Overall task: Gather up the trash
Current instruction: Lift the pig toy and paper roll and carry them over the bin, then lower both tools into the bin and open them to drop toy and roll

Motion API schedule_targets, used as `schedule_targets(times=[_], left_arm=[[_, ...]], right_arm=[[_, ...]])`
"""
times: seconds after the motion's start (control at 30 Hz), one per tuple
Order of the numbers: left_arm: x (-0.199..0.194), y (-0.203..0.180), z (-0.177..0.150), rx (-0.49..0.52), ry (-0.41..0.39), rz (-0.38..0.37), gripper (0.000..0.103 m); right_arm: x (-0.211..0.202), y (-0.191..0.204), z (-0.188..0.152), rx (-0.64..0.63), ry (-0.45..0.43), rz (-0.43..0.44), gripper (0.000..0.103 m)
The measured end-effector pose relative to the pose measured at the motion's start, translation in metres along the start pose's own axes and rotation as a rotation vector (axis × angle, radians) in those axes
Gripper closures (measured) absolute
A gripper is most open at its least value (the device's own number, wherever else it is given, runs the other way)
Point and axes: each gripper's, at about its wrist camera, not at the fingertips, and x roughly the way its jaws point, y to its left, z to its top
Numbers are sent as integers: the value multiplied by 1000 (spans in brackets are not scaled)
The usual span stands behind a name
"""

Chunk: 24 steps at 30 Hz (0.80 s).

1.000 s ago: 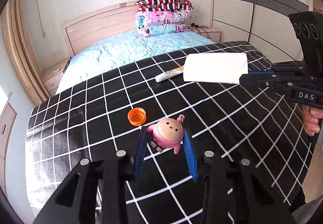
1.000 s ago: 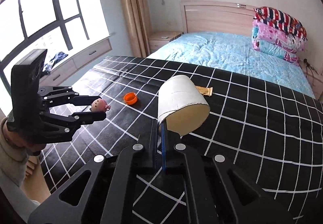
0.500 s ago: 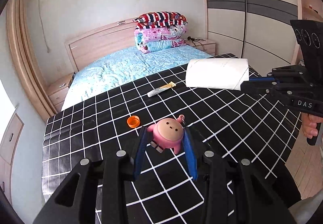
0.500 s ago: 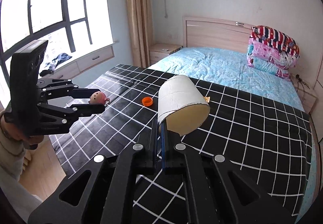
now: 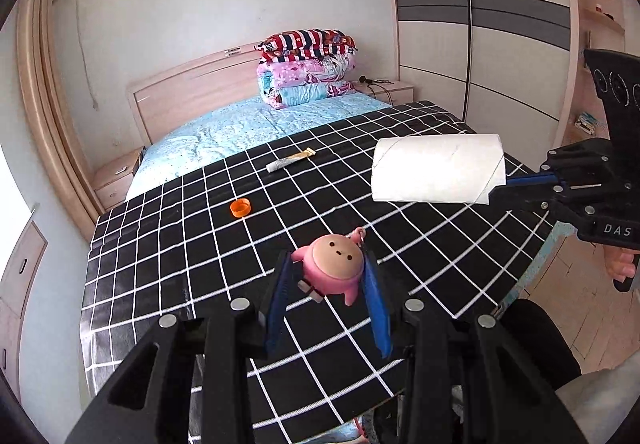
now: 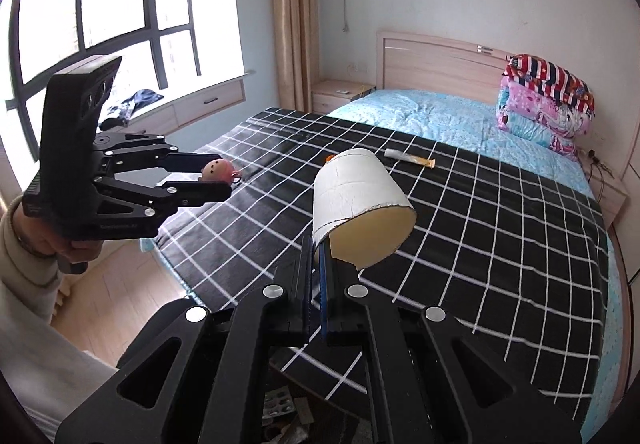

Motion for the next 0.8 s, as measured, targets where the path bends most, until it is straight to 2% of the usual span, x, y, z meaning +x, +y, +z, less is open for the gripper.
schedule_targets(times=[0.27,0.53,0.8], left_arm=[[-6,-29,-45,-25,52,-84,69],[-4,-53,-81,15,119,-169,69],[16,-72,-109,13,200,-240,69]], right_arm=[[-22,27,-41,18,63,50,99],[-18,40,-93,85,174,125,99],[-9,52,-124,112,261,181,99]])
